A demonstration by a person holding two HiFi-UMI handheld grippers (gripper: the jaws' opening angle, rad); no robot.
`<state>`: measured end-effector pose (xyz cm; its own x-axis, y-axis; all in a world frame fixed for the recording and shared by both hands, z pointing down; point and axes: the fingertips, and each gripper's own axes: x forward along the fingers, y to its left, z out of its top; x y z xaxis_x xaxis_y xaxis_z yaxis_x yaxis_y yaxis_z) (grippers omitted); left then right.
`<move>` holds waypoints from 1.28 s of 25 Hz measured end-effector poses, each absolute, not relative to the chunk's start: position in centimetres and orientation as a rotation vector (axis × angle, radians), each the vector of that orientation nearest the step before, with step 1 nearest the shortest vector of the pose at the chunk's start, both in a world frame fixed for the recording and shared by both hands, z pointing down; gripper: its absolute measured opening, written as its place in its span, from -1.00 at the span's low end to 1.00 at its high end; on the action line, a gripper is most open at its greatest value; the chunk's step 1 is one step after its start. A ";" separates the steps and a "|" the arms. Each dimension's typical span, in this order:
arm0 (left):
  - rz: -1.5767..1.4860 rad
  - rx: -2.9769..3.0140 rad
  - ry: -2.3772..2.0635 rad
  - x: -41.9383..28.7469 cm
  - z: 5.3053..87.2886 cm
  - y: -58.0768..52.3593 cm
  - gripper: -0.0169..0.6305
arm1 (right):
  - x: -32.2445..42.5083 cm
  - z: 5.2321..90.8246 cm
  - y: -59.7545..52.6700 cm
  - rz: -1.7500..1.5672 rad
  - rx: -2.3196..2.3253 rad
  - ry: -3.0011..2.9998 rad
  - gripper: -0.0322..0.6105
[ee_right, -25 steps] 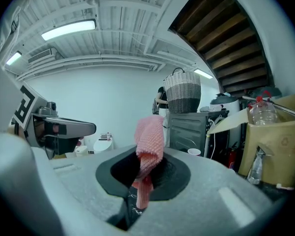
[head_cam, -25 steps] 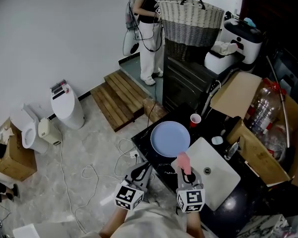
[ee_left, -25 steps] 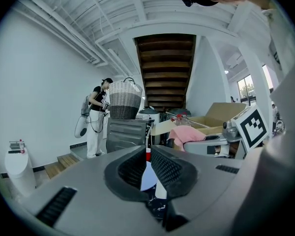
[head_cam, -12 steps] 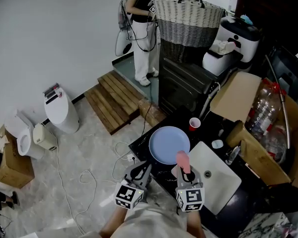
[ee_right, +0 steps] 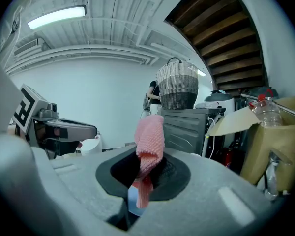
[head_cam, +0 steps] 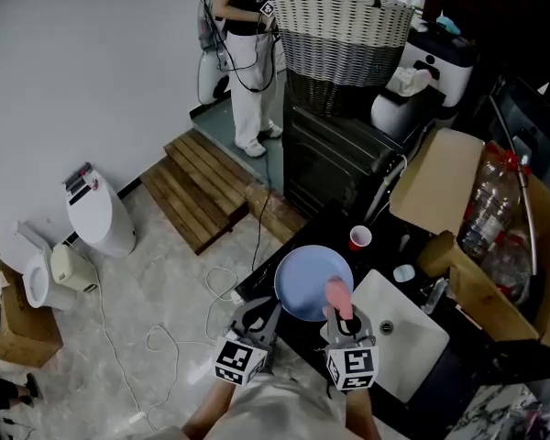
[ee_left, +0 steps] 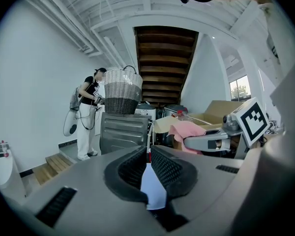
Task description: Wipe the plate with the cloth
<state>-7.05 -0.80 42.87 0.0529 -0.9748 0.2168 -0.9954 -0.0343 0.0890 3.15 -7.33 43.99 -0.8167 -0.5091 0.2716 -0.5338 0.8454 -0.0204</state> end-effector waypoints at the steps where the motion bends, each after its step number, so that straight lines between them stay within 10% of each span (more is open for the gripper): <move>1: 0.144 2.117 -2.011 -7.5 42.9 -1.3 -0.86 | 2.8 43.9 -7.8 0.142 0.808 -2.763 -0.80; 32: 0.219 2.270 -1.665 -16.6 48.0 -15.3 -0.86 | -5.1 47.9 -18.8 0.278 1.082 -2.528 -0.80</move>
<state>-16.60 -15.27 47.98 0.3102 -0.9002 0.3057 -0.9486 -0.2718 0.1621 -5.05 -18.84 47.90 -0.6339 -0.6539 0.4130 -0.7280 0.6848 -0.0332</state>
